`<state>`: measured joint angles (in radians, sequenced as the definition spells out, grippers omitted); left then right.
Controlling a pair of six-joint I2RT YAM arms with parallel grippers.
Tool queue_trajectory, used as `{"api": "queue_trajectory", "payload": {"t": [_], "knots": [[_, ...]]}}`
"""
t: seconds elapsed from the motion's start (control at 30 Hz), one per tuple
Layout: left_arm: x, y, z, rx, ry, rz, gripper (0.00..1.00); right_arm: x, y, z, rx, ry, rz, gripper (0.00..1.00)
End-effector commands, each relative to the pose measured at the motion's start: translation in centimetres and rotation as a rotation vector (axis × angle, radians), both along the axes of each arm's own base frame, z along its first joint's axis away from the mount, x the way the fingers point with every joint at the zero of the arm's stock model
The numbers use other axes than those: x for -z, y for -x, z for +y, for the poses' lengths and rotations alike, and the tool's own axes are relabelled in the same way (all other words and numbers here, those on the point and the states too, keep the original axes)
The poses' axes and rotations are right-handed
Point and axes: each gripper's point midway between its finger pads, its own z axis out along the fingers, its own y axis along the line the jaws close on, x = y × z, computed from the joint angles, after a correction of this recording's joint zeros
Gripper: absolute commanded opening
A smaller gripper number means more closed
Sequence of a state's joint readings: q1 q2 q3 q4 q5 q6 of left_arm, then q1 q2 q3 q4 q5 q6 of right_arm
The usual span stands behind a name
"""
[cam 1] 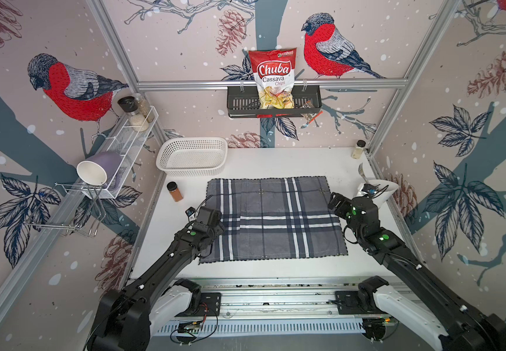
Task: Roll up the pillowcase
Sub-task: Fold the pillowcase.
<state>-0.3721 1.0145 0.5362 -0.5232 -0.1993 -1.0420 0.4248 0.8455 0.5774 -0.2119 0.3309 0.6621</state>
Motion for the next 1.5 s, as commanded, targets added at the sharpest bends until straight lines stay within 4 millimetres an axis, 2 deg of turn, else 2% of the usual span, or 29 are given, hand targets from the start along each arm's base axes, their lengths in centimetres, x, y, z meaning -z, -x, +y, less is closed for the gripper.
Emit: {"api": "queue_trajectory", "payload": {"t": [0.0, 0.1, 0.13, 0.17, 0.2, 0.3, 0.43, 0.47, 0.5, 0.6, 0.7, 0.77, 0.8, 0.97, 1.17, 1.3, 1.4, 1.47], "knots": [[2.0, 5.7, 1.3, -0.123, -0.003, 0.218, 0.81, 4.9, 3.9, -0.2, 0.013, -0.044, 0.259, 1.00], [1.9, 7.4, 3.0, -0.185, -0.051, 0.236, 0.84, 5.4, 4.9, -1.0, 0.036, -0.016, 0.311, 1.00], [1.9, 7.5, 3.1, -0.187, -0.049, 0.226, 0.85, 5.5, 5.1, -1.1, 0.041, -0.010, 0.320, 1.00], [2.2, 7.4, 2.8, -0.178, -0.032, 0.217, 0.93, 5.7, 5.4, -1.2, 0.040, -0.007, 0.327, 1.00], [2.7, 7.6, 2.6, -0.170, -0.019, 0.229, 0.95, 6.1, 5.6, -1.3, 0.040, -0.006, 0.335, 1.00], [4.4, 8.5, 2.4, -0.169, -0.012, 0.285, 0.95, 6.6, 5.9, -1.0, 0.031, -0.023, 0.346, 1.00], [5.2, 8.4, 2.7, -0.165, -0.028, 0.270, 0.91, 7.3, 6.5, -0.8, 0.037, -0.054, 0.377, 1.00], [5.4, 7.9, 2.6, -0.159, -0.021, 0.247, 0.90, 7.6, 6.7, -0.9, 0.044, -0.056, 0.388, 1.00], [5.6, 7.6, 2.5, -0.148, -0.012, 0.235, 0.84, 7.8, 6.9, -1.0, 0.051, -0.059, 0.397, 1.00], [6.0, 6.4, 1.6, -0.112, 0.010, 0.204, 0.55, 7.8, 7.6, -1.3, 0.089, -0.073, 0.413, 1.00], [5.5, 5.1, 1.4, -0.080, -0.010, 0.188, 0.20, 7.3, 8.5, -1.9, 0.153, -0.079, 0.410, 1.00], [4.8, 4.1, 1.4, -0.070, -0.033, 0.168, 0.07, 7.6, 9.3, -2.6, 0.211, -0.065, 0.438, 1.00], [4.4, 3.7, 1.4, -0.069, -0.037, 0.154, 0.03, 7.9, 9.9, -3.0, 0.244, -0.057, 0.456, 1.00], [3.1, 1.8, 1.2, -0.053, -0.031, 0.083, 0.00, 9.5, 11.7, -3.0, 0.290, -0.047, 0.545, 1.00], [2.6, 1.3, 1.9, -0.073, -0.016, 0.052, 0.00, 11.1, 14.2, -1.8, 0.285, -0.068, 0.652, 1.00], [2.7, 1.4, 2.3, -0.077, -0.008, 0.037, 0.00, 13.1, 15.8, -0.7, 0.234, -0.086, 0.757, 1.00], [2.8, 1.5, 2.4, -0.081, -0.006, 0.029, 0.00, 14.0, 15.8, -0.5, 0.220, -0.102, 0.753, 0.96], [2.8, 1.5, 2.3, -0.081, 0.005, 0.027, 0.00, 14.6, 15.3, 0.5, 0.181, -0.141, 0.745, 0.88]]}}
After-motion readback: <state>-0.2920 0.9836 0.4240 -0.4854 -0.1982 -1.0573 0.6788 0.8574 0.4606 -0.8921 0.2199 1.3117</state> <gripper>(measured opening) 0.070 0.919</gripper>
